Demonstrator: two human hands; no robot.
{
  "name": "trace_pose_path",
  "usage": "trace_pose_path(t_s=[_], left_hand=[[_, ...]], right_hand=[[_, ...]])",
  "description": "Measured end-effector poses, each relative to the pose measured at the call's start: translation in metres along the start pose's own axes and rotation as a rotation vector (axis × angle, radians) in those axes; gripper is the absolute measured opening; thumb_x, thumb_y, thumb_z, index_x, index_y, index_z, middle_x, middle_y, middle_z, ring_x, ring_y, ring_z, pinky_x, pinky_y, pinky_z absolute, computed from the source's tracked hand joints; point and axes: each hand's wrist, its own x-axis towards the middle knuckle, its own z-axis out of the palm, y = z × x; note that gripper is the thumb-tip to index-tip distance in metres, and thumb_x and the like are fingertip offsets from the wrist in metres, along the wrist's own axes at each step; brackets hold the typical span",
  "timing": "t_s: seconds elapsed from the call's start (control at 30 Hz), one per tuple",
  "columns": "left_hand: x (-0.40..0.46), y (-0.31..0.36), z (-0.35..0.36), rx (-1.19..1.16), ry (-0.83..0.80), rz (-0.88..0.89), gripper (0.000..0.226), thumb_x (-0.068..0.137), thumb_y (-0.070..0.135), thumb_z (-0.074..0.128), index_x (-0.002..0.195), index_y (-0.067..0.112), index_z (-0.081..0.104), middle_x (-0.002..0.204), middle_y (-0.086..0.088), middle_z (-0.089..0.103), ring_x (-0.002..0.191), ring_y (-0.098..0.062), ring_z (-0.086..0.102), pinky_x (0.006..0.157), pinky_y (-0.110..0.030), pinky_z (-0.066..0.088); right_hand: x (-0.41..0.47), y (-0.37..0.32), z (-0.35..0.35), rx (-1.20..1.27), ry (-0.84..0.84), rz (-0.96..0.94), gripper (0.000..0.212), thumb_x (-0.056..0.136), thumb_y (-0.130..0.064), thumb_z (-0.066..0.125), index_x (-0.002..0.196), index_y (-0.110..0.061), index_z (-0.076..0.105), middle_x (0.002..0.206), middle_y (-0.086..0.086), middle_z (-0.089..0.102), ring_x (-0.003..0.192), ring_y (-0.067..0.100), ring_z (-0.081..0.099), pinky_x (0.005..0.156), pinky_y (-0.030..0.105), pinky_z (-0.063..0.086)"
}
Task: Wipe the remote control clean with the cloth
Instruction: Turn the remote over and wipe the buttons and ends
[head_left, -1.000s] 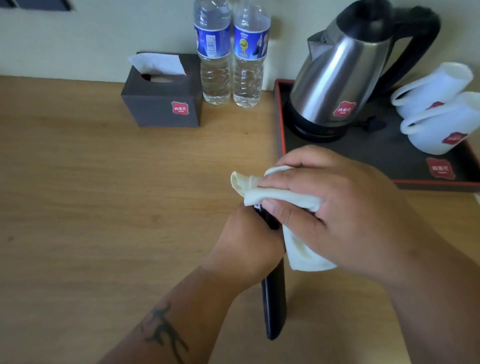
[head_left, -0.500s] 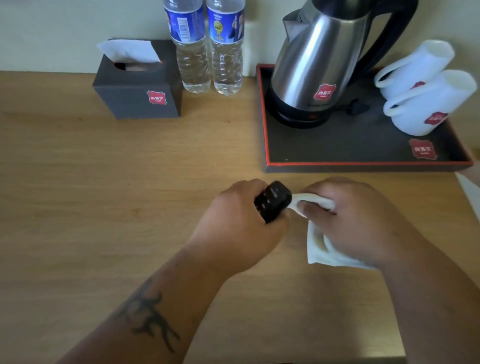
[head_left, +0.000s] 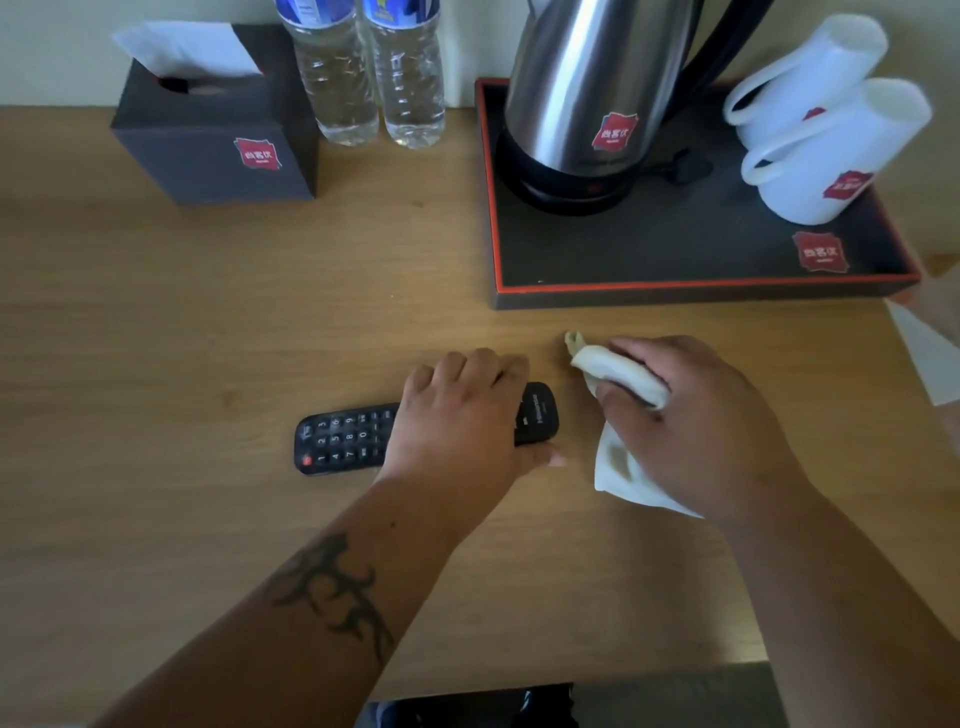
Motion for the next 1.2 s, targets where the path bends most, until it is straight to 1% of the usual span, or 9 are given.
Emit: trace_pose_path(t_s=[0.17,0.3,0.4,0.5,0.57,0.7,0.9,1.07,1.2], left_hand=[[0.000,-0.001,0.000,-0.015,-0.014,0.014,0.099,0.075,0.084,0.045,0.153,0.028,0.020,0.139,0.006,0.041,0.130,-0.019,0.037,0.112,-0.038,0.026],[-0.019,-0.033,-0.014,-0.102,0.001,-0.035,0.112,0.067,0.090,0.047,0.154,0.036,0.003,0.148,0.010,0.036,0.136,-0.015,0.031,0.116,-0.038,0.019],[-0.056,-0.082,-0.021,-0.165,0.011,-0.146,0.120,0.055,0.096,0.049,0.154,0.040,0.011,0.150,0.012,0.035,0.138,-0.012,0.025,0.114,-0.035,0.015],[-0.084,-0.113,-0.015,-0.182,0.004,-0.251,0.114,0.052,0.096,0.053,0.147,0.036,0.034,0.141,0.014,0.042,0.134,-0.014,0.031,0.111,-0.036,0.019],[-0.088,-0.119,-0.010,-0.275,0.043,-0.266,0.093,0.057,0.089,0.060,0.135,0.039,0.046,0.128,0.020,0.047,0.127,-0.013,0.039,0.108,-0.037,0.028],[-0.078,-0.111,-0.005,-0.380,0.150,-0.227,0.065,0.061,0.077,0.068,0.113,0.040,0.060,0.109,0.025,0.054,0.107,-0.004,0.047,0.097,-0.033,0.035],[-0.073,-0.109,0.007,-0.385,0.171,-0.166,0.080,0.058,0.079,0.065,0.125,0.037,0.058,0.117,0.024,0.055,0.114,-0.003,0.046,0.100,-0.029,0.029],[-0.073,-0.111,0.011,-0.371,0.220,-0.173,0.068,0.062,0.076,0.063,0.119,0.039,0.065,0.109,0.022,0.058,0.110,-0.005,0.047,0.100,-0.032,0.031],[-0.071,-0.111,0.015,-0.354,0.271,-0.180,0.059,0.062,0.071,0.063,0.106,0.033,0.068,0.102,0.017,0.060,0.105,-0.015,0.052,0.091,-0.035,0.034]], right_hand=[[-0.002,0.002,0.003,0.002,-0.004,0.008,0.041,0.089,-0.047,0.057,0.129,-0.036,0.059,0.114,-0.019,0.059,0.091,-0.001,0.052,0.072,0.012,0.037],[-0.006,0.006,-0.002,0.028,-0.013,0.092,0.065,0.083,-0.057,0.065,0.141,-0.036,0.045,0.129,-0.016,0.055,0.106,0.003,0.052,0.085,0.026,0.041],[-0.011,0.009,-0.007,-0.010,-0.033,0.192,0.078,0.073,-0.070,0.066,0.141,-0.040,0.040,0.125,-0.020,0.059,0.108,0.010,0.060,0.089,0.035,0.050],[-0.011,0.007,-0.007,-0.006,-0.089,0.243,0.053,0.074,-0.065,0.067,0.119,-0.039,0.055,0.093,-0.022,0.067,0.083,0.008,0.064,0.074,0.036,0.054],[-0.007,0.004,-0.008,0.014,-0.096,0.253,0.035,0.078,-0.056,0.068,0.103,-0.033,0.059,0.080,-0.017,0.066,0.073,0.008,0.063,0.066,0.034,0.052],[-0.003,-0.007,-0.011,0.106,-0.050,0.251,0.024,0.083,-0.041,0.068,0.098,-0.026,0.057,0.080,-0.012,0.065,0.072,0.012,0.062,0.065,0.036,0.051],[-0.008,-0.025,-0.018,0.168,0.076,0.242,0.021,0.084,-0.032,0.066,0.100,-0.025,0.054,0.083,-0.011,0.062,0.076,0.013,0.060,0.061,0.032,0.044],[-0.019,-0.073,-0.014,-0.007,0.079,-0.074,0.054,0.080,-0.024,0.068,0.130,-0.038,0.051,0.103,-0.007,0.068,0.089,0.026,0.061,0.077,0.038,0.050],[-0.015,-0.126,0.021,-0.269,0.017,-0.500,0.060,0.073,-0.013,0.060,0.132,-0.025,0.060,0.107,-0.002,0.068,0.092,0.030,0.056,0.077,0.041,0.045]])
